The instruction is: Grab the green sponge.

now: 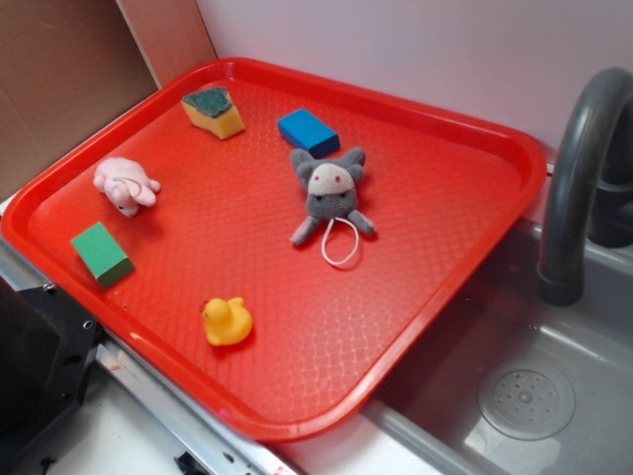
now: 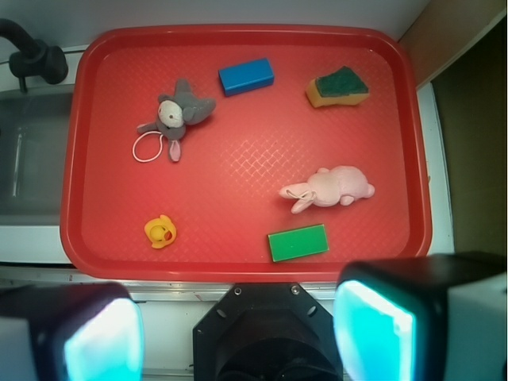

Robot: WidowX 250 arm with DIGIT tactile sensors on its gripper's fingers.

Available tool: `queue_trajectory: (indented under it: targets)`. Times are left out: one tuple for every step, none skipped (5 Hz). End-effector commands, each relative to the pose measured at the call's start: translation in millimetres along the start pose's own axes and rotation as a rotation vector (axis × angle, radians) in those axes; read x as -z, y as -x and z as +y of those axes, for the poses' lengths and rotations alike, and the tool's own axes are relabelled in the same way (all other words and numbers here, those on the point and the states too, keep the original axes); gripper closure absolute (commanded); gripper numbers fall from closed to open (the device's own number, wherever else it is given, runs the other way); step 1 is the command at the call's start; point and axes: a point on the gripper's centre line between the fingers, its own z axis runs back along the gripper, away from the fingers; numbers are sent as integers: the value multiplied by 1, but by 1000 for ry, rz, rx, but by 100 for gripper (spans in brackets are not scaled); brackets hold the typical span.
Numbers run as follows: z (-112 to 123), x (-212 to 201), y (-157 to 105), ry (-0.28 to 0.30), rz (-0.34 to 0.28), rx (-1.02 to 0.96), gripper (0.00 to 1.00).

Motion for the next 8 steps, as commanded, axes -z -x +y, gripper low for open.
queue_trajectory:
  targets:
    - [0,0,0,0,0,0,0]
    - [14,23,-32,1,-114,-168,0]
    - [24,38,-56,-26,-172,-292,0]
    - [36,61,-80,-42,-212,-472,0]
    - [52,83,-98,-89,-240,-643,0]
    - [71,107,-117,-129,-252,-786,0]
    - [96,129,-128,-129,-218,-891,0]
    - [107,144,-132,-123,-191,-936,0]
